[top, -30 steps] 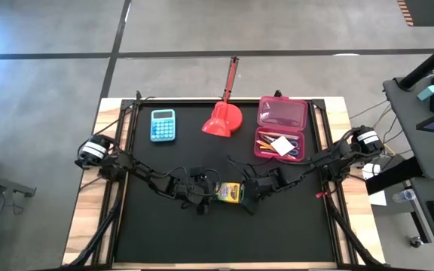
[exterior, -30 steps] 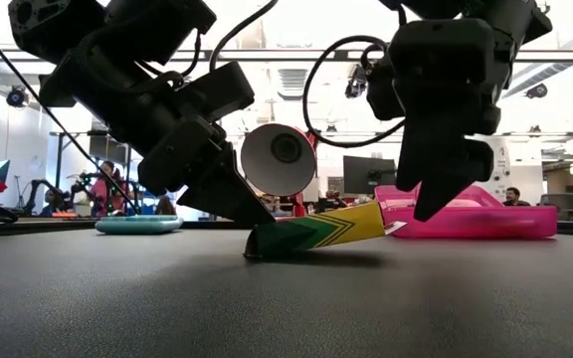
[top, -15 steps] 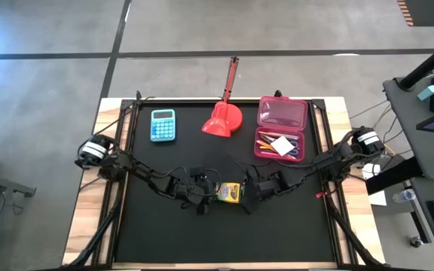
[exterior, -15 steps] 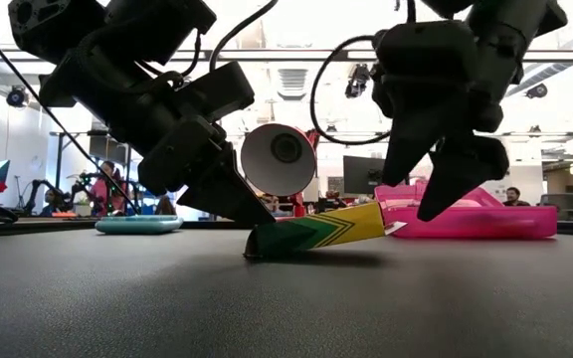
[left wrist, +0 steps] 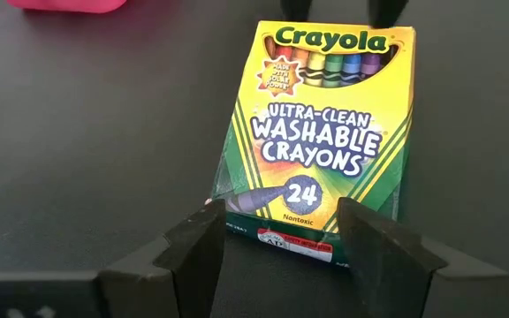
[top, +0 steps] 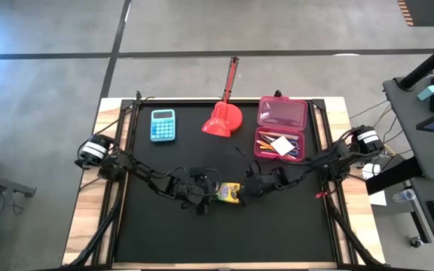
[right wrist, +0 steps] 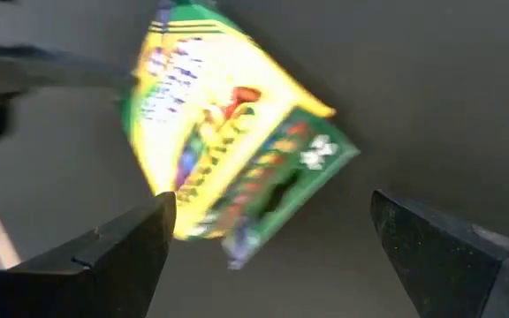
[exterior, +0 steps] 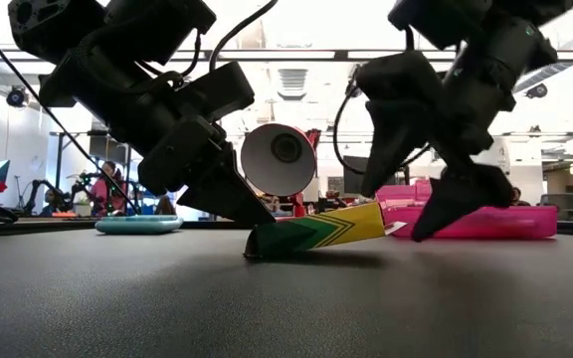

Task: Pack school essentials
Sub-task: Put the yellow box of crayons into the pink supply box

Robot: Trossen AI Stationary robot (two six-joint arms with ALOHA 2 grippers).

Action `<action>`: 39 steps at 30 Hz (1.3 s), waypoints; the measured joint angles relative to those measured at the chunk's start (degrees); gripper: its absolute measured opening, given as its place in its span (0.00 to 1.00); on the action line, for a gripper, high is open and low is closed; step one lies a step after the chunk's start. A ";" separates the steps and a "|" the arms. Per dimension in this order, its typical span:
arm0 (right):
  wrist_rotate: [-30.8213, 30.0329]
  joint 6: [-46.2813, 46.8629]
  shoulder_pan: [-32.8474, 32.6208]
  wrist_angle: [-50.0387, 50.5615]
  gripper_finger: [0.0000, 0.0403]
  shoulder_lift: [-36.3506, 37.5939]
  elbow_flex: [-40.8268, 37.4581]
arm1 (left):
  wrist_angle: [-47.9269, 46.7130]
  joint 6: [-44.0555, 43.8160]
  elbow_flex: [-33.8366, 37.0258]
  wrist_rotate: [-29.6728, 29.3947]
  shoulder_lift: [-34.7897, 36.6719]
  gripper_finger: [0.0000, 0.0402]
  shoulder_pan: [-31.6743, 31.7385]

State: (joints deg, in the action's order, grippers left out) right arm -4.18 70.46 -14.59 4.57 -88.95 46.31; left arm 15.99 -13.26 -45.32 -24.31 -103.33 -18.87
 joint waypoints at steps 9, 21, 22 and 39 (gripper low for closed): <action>-0.76 0.99 0.86 -11.74 0.91 -0.15 -4.35 | 0.08 0.09 0.00 -0.01 0.00 0.51 0.00; -1.84 -7.09 0.87 -14.83 0.91 -0.15 -4.49 | 0.22 0.11 0.00 -0.01 0.00 0.51 0.00; -1.82 -6.86 0.87 -14.11 0.91 -0.15 -4.49 | 0.27 0.12 0.00 -0.01 0.00 0.51 0.00; -1.91 -5.10 0.87 -15.54 0.91 -0.84 -4.84 | 1.25 0.17 0.02 0.02 -0.02 0.51 0.00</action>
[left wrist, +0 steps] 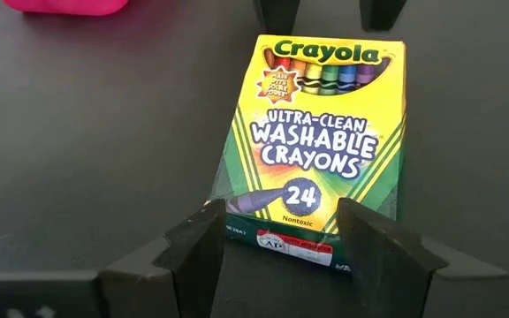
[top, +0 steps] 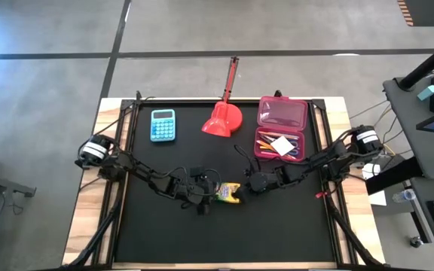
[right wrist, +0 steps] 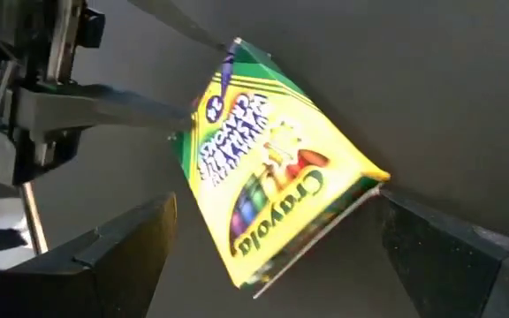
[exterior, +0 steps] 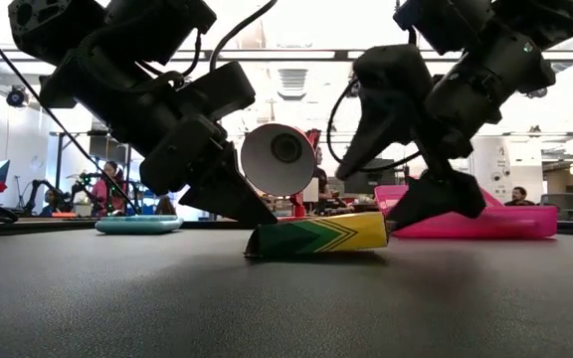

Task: Pack school essentials
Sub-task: Put the yellow box of crayons into the pink supply box

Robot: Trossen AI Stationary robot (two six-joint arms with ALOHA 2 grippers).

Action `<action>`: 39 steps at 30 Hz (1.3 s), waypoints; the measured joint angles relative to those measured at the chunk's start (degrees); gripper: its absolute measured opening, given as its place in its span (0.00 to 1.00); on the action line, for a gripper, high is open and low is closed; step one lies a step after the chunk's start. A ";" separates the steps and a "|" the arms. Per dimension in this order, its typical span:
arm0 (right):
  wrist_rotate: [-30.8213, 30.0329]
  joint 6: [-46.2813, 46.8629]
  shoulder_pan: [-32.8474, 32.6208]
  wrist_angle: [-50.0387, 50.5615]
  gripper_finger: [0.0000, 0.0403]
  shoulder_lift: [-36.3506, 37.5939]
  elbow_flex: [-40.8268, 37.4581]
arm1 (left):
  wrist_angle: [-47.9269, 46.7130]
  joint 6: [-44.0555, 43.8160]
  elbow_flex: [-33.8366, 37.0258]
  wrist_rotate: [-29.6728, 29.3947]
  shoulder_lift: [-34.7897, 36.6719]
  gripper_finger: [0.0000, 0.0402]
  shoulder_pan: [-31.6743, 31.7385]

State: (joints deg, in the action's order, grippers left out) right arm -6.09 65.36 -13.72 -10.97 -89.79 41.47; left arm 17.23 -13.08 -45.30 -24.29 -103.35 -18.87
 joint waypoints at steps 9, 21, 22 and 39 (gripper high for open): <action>0.74 1.75 0.09 -5.38 0.91 -5.66 0.09 | 0.52 -0.07 0.49 0.03 0.00 0.51 -0.03; 1.64 -1.98 -0.15 -10.38 0.91 -6.66 0.49 | 0.42 -0.09 0.61 -0.01 0.04 0.51 -0.04; 1.70 -2.69 -0.22 -10.36 0.91 -6.94 0.93 | 0.55 -0.07 0.64 -0.02 0.04 0.51 -0.04; 1.62 -2.21 -0.24 -10.18 0.72 -8.54 2.34 | 1.73 -0.04 0.64 0.09 0.02 0.51 -0.04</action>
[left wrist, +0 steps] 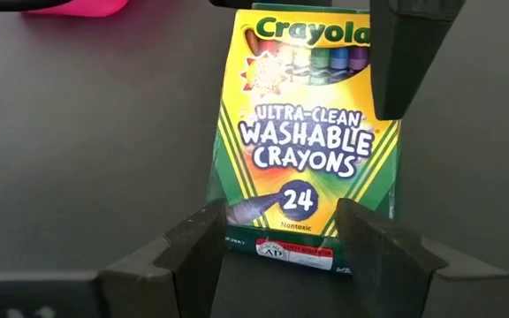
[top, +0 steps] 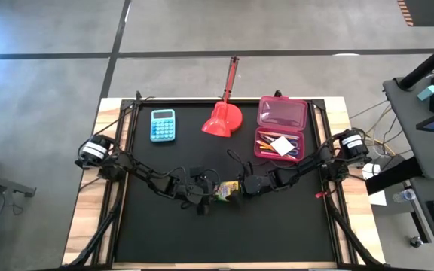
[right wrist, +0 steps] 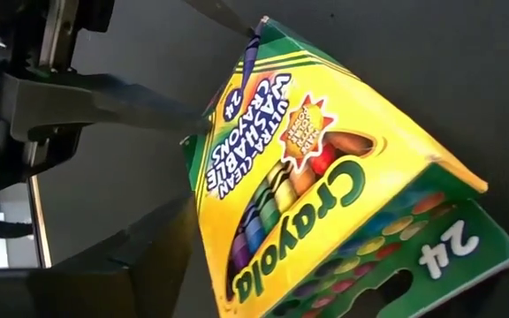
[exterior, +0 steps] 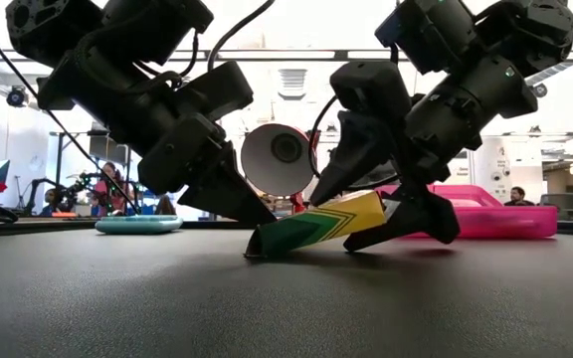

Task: Pack school essentials
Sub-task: Put the yellow box of crayons into the pink supply box

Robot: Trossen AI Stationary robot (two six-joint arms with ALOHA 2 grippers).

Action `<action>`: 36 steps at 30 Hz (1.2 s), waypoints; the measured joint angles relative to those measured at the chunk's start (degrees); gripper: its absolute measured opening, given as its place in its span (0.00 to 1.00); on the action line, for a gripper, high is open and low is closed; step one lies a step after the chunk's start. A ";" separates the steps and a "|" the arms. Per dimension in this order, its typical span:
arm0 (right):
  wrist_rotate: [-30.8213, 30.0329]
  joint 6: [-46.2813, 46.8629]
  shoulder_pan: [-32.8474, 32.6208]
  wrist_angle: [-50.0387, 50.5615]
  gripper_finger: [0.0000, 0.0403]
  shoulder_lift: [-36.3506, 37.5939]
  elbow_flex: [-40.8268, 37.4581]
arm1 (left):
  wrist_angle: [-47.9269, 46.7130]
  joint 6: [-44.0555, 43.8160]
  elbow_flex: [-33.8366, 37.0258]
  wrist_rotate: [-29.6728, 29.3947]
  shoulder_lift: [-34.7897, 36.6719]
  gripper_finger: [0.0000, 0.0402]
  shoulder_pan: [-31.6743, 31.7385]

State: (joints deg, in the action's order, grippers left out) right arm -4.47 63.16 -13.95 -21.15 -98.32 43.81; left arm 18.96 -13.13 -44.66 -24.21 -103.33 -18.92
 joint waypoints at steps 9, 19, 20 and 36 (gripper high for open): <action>0.20 0.32 -0.02 -0.14 0.59 -0.02 0.00 | 0.07 0.00 -0.20 0.05 0.00 0.51 0.00; 0.15 0.12 -0.02 -0.20 0.59 -0.02 0.00 | -0.28 0.11 -0.20 0.18 1.18 0.51 0.00; 0.13 -0.02 -0.02 -0.22 0.59 -0.02 0.00 | -0.37 0.29 -0.20 0.20 1.60 0.51 0.00; -0.07 -1.20 -0.02 -0.18 0.59 0.02 0.01 | -0.16 2.62 -0.20 0.13 5.88 0.51 0.00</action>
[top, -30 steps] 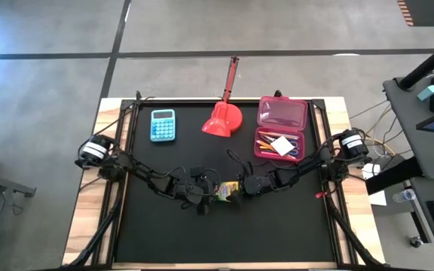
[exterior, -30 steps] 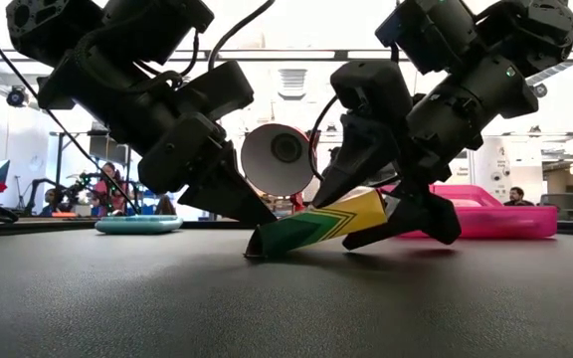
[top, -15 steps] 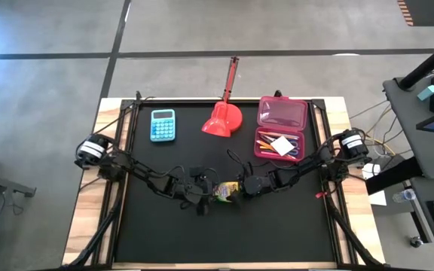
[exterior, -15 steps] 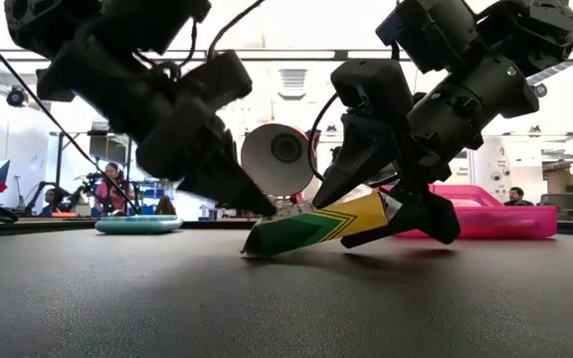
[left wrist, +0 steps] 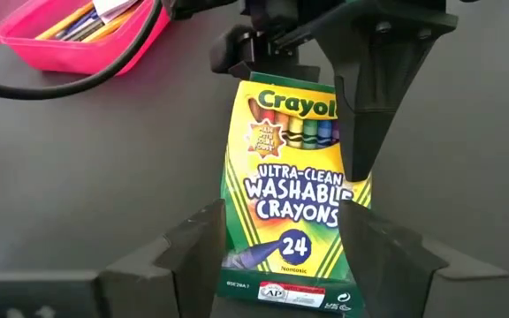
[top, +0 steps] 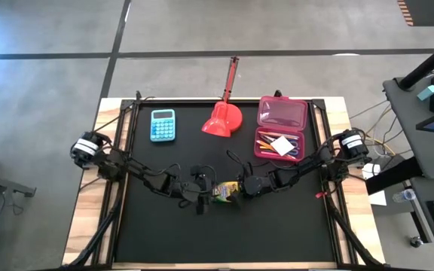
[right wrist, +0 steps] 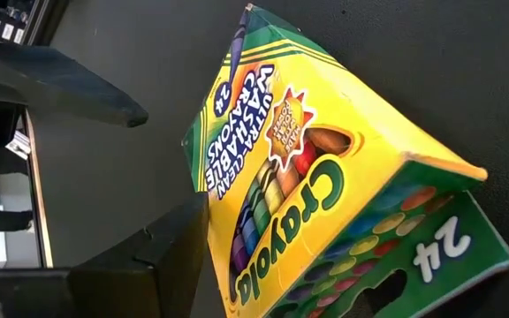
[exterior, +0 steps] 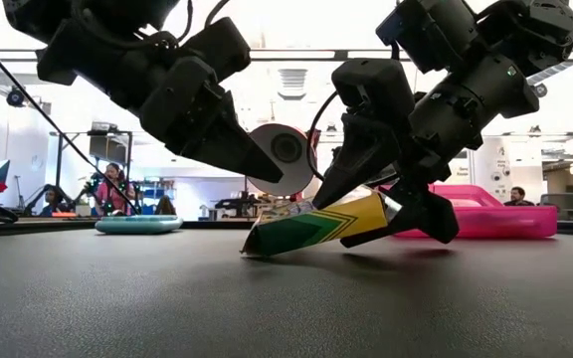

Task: Pack school essentials
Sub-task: Put the yellow box of crayons into the pink supply box

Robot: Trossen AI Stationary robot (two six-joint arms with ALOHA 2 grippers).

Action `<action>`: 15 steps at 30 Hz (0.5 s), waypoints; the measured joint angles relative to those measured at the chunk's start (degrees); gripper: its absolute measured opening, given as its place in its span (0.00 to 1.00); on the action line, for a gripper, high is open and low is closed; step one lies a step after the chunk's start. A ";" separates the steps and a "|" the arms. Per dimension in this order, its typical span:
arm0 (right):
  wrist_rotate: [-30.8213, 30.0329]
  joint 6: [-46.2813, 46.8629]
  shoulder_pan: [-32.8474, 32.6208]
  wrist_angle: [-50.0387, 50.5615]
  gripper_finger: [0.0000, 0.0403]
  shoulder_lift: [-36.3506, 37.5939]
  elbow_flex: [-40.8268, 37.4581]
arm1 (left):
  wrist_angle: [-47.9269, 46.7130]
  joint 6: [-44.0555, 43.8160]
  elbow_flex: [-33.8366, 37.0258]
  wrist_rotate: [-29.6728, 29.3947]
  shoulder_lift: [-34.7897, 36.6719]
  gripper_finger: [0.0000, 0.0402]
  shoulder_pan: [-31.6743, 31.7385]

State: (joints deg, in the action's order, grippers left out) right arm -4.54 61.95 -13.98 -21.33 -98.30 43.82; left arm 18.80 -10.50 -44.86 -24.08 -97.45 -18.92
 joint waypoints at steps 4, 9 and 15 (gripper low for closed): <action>-0.02 -0.03 0.02 -0.01 0.59 0.11 0.00 | -0.03 0.00 0.00 -0.03 0.02 0.51 0.00; -0.05 -0.48 0.02 -0.02 0.59 0.40 0.01 | -1.75 -0.49 0.00 -0.12 0.98 0.51 -0.45; -0.04 -1.11 0.13 0.11 0.59 0.42 0.01 | -5.07 -1.07 0.12 -0.28 4.48 0.51 -1.95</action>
State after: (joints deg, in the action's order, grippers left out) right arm -4.58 60.84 -13.85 -21.23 -97.89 43.83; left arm 13.72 -11.57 -44.74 -24.36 -92.96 -20.87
